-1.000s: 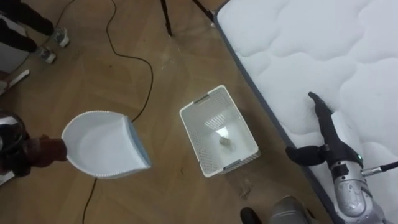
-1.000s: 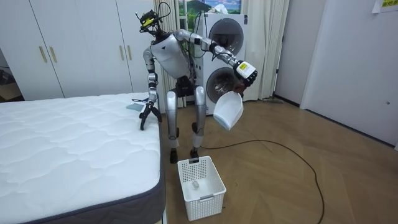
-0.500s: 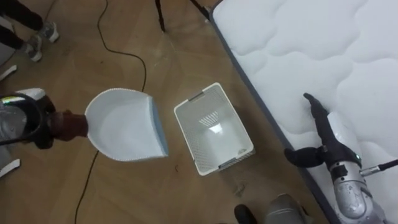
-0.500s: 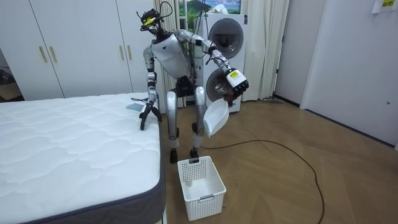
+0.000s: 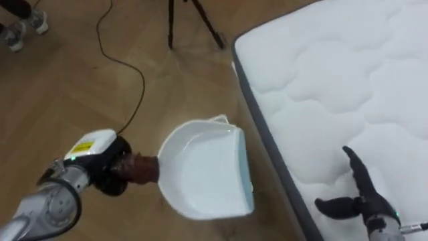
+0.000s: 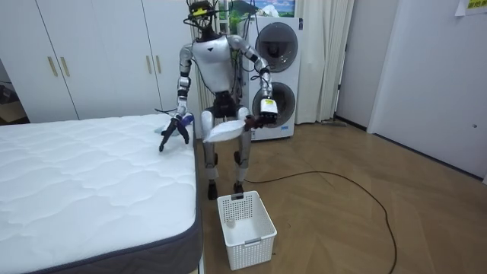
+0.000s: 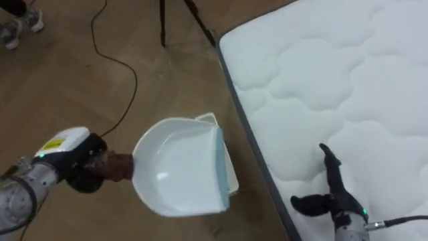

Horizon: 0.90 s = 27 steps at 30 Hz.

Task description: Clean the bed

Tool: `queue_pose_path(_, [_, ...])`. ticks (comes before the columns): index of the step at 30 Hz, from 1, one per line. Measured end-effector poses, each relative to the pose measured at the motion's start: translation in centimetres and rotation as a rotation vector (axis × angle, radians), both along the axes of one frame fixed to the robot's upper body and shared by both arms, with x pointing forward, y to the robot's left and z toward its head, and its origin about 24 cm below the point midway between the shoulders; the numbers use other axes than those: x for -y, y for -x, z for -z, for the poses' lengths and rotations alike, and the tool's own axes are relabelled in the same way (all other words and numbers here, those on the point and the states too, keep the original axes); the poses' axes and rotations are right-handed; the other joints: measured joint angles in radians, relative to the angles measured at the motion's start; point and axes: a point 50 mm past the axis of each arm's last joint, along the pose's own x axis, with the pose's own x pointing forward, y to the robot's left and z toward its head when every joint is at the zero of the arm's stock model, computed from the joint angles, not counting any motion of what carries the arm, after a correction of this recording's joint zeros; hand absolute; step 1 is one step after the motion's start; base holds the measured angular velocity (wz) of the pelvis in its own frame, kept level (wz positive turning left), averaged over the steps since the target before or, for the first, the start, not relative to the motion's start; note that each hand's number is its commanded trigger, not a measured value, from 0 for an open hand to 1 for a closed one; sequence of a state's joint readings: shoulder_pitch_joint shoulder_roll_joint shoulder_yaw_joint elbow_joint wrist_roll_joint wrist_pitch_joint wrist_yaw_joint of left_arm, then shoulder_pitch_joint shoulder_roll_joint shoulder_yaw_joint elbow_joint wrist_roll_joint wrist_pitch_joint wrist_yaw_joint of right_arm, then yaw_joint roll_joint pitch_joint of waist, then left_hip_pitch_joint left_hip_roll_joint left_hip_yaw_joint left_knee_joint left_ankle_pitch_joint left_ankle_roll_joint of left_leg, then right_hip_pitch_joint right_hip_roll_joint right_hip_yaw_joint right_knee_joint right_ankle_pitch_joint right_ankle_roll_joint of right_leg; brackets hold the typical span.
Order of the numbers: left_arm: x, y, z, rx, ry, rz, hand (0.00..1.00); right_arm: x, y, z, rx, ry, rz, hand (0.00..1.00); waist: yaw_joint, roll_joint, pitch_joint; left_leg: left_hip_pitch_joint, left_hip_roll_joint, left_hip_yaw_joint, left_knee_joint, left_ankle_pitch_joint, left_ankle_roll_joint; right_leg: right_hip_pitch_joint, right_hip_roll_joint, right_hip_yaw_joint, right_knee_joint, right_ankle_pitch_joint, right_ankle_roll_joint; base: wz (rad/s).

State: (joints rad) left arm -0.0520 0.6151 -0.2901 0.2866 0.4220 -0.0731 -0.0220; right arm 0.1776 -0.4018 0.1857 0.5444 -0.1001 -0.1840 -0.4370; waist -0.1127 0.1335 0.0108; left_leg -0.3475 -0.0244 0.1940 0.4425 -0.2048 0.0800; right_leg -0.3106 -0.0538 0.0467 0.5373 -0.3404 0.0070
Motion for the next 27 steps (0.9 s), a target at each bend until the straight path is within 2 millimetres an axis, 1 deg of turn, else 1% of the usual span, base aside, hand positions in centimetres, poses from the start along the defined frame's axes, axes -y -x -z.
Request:
queue_pose_path(1, [0.1, -0.1, -0.3, 0.03, 0.047, -0.016, 1.0, 0.0, 0.1, -0.1, 0.011, -0.009, 0.012, 0.0, 0.007, -0.004, 0.0008, 0.01, 0.001, 0.0, -0.003, 0.0, 0.0, 0.01, 0.002, 0.0, -0.008, 0.004, 0.001, -0.2])
queue_pose_path(2, [0.4, -0.1, -0.8, 0.083, 0.138, -0.055, 1.0, -0.1, 0.5, 0.0, 0.012, -0.023, 0.032, 0.0, 0.015, -0.015, 0.0012, 0.038, 0.002, 0.0, -0.016, -0.001, -0.002, 0.039, 0.004, 0.005, -0.027, 0.011, 0.001, -0.24])
queue_pose_path(3, [0.5, 0.2, -0.9, 0.121, 0.216, -0.101, 1.0, -0.2, 1.0, 0.3, 0.0, -0.033, 0.04, 0.0, 0.022, -0.025, -0.0001, 0.077, 0.001, 0.0, -0.04, -0.002, -0.004, 0.076, 0.005, 0.008, -0.054, 0.018, 0.001, -0.25])
queue_pose_path(4, [0.5, 0.5, -1.0, 0.139, 0.247, -0.124, 1.0, -0.4, 1.2, 0.4, -0.004, -0.038, 0.042, 0.0, 0.026, -0.031, -0.0036, 0.095, 0.001, 0.003, -0.053, -0.002, -0.005, 0.093, 0.006, 0.011, -0.068, 0.022, 0.002, -0.28])
queue_pose_path(5, [0.6, 1.2, -1.2, 0.18, 0.297, -0.156, 1.0, -0.5, 1.8, 0.7, -0.01, -0.052, 0.061, 0.0, 0.033, -0.045, -0.0094, 0.129, 0.002, 0.008, -0.078, 0.0, -0.007, 0.124, 0.01, 0.02, -0.097, 0.033, 0.003, -0.28])
queue_pose_path(7, [1.2, 2.8, -0.9, 0.23, 0.374, -0.205, 1.0, -0.5, 3.5, 1.5, -0.042, -0.063, 0.119, 0.0, 0.038, -0.068, -0.0126, 0.194, 0.003, 0.016, -0.113, 0.0, -0.008, 0.191, 0.015, 0.033, -0.155, 0.052, 0.006, -0.29])
queue_pose_path(8, [1.4, 3.2, -0.6, 0.23, 0.388, -0.214, 1.0, -0.5, 3.8, 1.7, -0.05, -0.064, 0.132, 0.0, 0.04, -0.072, -0.0144, 0.202, 0.003, 0.017, -0.118, -0.001, -0.009, 0.2, 0.015, 0.033, -0.164, 0.056, 0.007, -0.26])
queue_pose_path(9, [1.7, 3.7, -0.1, 0.221, 0.422, -0.231, 1.0, -0.5, 4.2, 2.0, -0.061, -0.064, 0.145, 0.0, 0.043, -0.081, -0.0132, 0.217, 0.003, 0.017, -0.125, -0.001, -0.009, 0.214, 0.015, 0.029, -0.178, 0.063, 0.01, -0.27])
queue_pose_path(10, [1.9, 4.0, 0.2, 0.213, 0.435, -0.243, 1.0, -0.7, 4.4, 2.2, -0.065, -0.068, 0.148, 0.0, 0.043, -0.09, -0.0086, 0.225, 0.003, 0.021, -0.131, -0.002, -0.008, 0.215, 0.014, 0.028, -0.18, 0.067, 0.012, -0.29])
queue_pose_path(12, [2.0, 4.3, 0.5, 0.203, 0.442, -0.251, 1.0, -0.9, 4.3, 2.2, -0.064, -0.075, 0.148, 0.0, 0.046, -0.101, -0.0042, 0.23, 0.007, 0.03, -0.136, -0.003, -0.008, 0.206, 0.015, 0.021, -0.18, 0.078, 0.013, -0.45])
queue_pose_path(13, [2.2, 4.4, 0.7, 0.196, 0.448, -0.251, 1.0, -1.0, 4.2, 2.2, -0.06, -0.081, 0.148, 0.0, 0.054, -0.105, -0.0021, 0.237, 0.017, 0.056, -0.136, -0.008, -0.009, 0.2, 0.017, 0.003, -0.179, 0.088, 0.012, -0.62])
queue_pose_path(15, [2.6, 4.4, 0.8, 0.194, 0.469, -0.256, 1.0, -1.3, 4.1, 2.3, -0.059, -0.089, 0.147, 0.0, 0.064, -0.108, -0.0012, 0.253, 0.027, 0.084, -0.132, -0.019, -0.01, 0.194, 0.019, -0.022, -0.173, 0.099, 0.008, -0.72])
queue_pose_path(16, [2.7, 4.4, 0.9, 0.194, 0.48, -0.26, 1.0, -1.4, 4.1, 2.3, -0.059, -0.093, 0.145, 0.0, 0.067, -0.11, -0.0014, 0.257, 0.026, 0.085, -0.13, -0.022, -0.01, 0.189, 0.021, -0.024, -0.172, 0.103, 0.007, -0.91])
queue_pose_path(17, [2.7, 4.4, 0.9, 0.194, 0.513, -0.274, 1.0, -1.8, 3.7, 2.2, -0.047, -0.102, 0.139, 0.0, 0.066, -0.114, 0.0001, 0.258, 0.026, 0.091, -0.121, -0.03, -0.01, 0.176, 0.026, -0.024, -0.166, 0.113, 0.006, -1.07])
queue_pose_path(18, [2.8, 4.4, 0.9, 0.194, 0.547, -0.289, 1.0, -2.1, 3.1, 2.0, -0.031, -0.112, 0.122, 0.0, 0.067, -0.119, -0.0005, 0.259, 0.035, 0.126, -0.119, -0.032, -0.01, 0.153, 0.029, -0.031, -0.158, 0.126, 0.002, -1.11])
queue_pose_path(19, [2.8, 4.3, 0.9, 0.195, 0.564, -0.295, 1.0, -2.3, 2.8, 1.9, -0.024, -0.117, 0.11, 0.0, 0.067, -0.12, -0.0001, 0.259, 0.039, 0.146, -0.12, -0.033, -0.009, 0.144, 0.029, -0.043, -0.161, 0.136, 0.0, -1.29])
queue_pose_path(20, [3.0, 4.3, 0.9, 0.193, 0.602, -0.311, 1.0, -2.6, 2.2, 1.8, -0.016, -0.126, 0.089, 0.0, 0.067, -0.122, 0.0004, 0.261, 0.05, 0.193, -0.128, -0.034, -0.008, 0.126, 0.031, -0.078, -0.181, 0.169, -0.005, -1.53])
queue_pose_path(21, [3.2, 4.3, 1.0, 0.191, 0.641, -0.326, 1.0, -3.0, 1.4, 1.6, -0.008, -0.14, 0.072, 0.0, 0.076, -0.121, -0.0002, 0.263, 0.063, 0.226, -0.144, -0.032, -0.005, 0.114, 0.037, -0.121, -0.227, 0.222, -0.012, -1.69])
queue_pose_path(22, [3.2, 4.3, 1.0, 0.189, 0.658, -0.334, 1.0, -3.2, 1.1, 1.6, -0.005, -0.15, 0.068, 0.0, 0.082, -0.12, -0.0021, 0.263, 0.085, 0.269, -0.157, -0.031, -0.003, 0.121, 0.041, -0.161, -0.254, 0.253, -0.021, -1.9])
queue_pose_path(23, [3.1, 4.3, 1.1, 0.183, 0.691, -0.355, 1.0, -3.9, 0.4, 1.6, 0.004, -0.17, 0.056, 0.0, 0.102, -0.127, 0.0016, 0.277, 0.113, 0.387, -0.178, -0.031, 0.0, 0.114, 0.025, -0.253, -0.209, 0.246, -0.033, -1.74])
queue_pose_path(24, [3.3, 4.5, 1.7, 0.153, 0.733, -0.379, 1.0, -4.3, 0.5, 1.7, -0.002, -0.182, 0.052, 0.0, 0.098, -0.136, -0.001, 0.314, 0.115, 0.478, -0.208, -0.028, -0.004, 0.13, -0.007, -0.345, -0.081, 0.176, -0.026, -1.67])
queue_pose_path(25, [3.5, 4.6, 2.1, 0.135, 0.759, -0.395, 1.0, -4.4, 0.5, 1.7, -0.005, -0.183, 0.048, 0.0, 0.1, -0.139, -0.0012, 0.336, 0.114, 0.523, -0.222, -0.027, -0.005, 0.153, -0.029, -0.383, -0.032, 0.149, -0.02, -1.65])
queue_pose_path(26, [3.8, 4.8, 2.7, 0.104, 0.806, -0.429, 1.0, -4.5, 0.5, 1.8, -0.006, -0.184, 0.041, 0.0, 0.112, -0.146, -0.0003, 0.369, 0.109, 0.604, -0.24, -0.028, -0.006, 0.203, -0.069, -0.421, 0.023, 0.113, 0.0, -1.88])
queue_pose_path(27, [3.9, 4.8, 2.8, 0.093, 0.841, -0.449, 1.0, -4.8, 0.5, 1.9, -0.009, -0.186, 0.027, 0.0, 0.125, -0.161, -0.0023, 0.382, 0.099, 0.665, -0.243, -0.03, -0.011, 0.242, -0.105, -0.43, 0.027, 0.09, 0.026, -1.99])
